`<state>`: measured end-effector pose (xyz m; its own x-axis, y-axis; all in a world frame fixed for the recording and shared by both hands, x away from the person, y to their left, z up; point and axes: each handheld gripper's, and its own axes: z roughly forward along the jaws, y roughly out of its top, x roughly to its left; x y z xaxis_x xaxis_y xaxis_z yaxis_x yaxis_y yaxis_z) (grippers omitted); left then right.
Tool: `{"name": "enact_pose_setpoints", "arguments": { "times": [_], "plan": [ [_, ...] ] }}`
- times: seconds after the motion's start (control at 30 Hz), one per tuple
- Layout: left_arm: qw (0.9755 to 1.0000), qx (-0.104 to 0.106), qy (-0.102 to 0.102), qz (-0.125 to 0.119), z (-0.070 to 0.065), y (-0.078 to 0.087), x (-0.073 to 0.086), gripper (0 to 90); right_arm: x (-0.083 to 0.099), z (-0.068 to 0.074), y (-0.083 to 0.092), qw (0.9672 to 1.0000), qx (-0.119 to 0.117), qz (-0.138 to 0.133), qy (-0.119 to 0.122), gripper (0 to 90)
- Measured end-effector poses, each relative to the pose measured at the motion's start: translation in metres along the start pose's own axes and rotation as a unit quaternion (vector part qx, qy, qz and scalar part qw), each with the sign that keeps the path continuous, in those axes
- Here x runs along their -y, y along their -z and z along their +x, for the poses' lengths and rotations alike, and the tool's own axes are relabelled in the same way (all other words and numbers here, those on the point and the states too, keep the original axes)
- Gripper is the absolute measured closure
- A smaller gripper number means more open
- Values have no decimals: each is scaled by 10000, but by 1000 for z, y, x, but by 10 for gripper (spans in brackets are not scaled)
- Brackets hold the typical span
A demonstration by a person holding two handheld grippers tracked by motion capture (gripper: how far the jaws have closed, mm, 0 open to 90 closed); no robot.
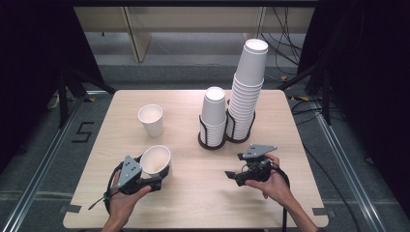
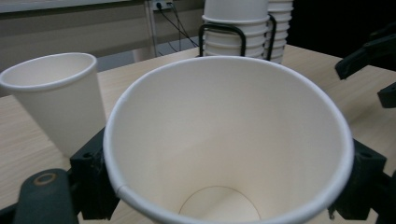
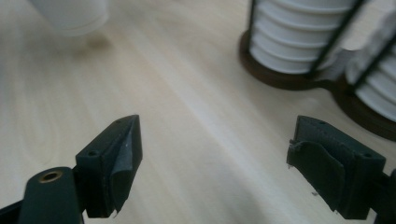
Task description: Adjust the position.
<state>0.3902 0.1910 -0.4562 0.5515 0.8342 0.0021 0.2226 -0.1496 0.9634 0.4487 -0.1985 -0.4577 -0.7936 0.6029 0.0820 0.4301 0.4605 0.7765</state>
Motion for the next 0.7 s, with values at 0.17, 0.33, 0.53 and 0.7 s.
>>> {"name": "enact_pose_setpoints", "arguments": {
  "times": [0.17,0.33,0.53,0.7],
  "plan": [
    [9997,-235,79,30,10,1,2,152,3,-11,4,9994,287,-143,-132,181],
    [9992,-377,116,54,17,2,4,152,7,-14,3,9991,333,-113,-221,188],
    [9985,-517,152,65,23,4,6,151,6,-14,1,9993,322,-55,-160,199],
    [9980,-604,190,91,28,4,8,151,6,-14,0,9989,410,-33,-226,199]
  ]
}}
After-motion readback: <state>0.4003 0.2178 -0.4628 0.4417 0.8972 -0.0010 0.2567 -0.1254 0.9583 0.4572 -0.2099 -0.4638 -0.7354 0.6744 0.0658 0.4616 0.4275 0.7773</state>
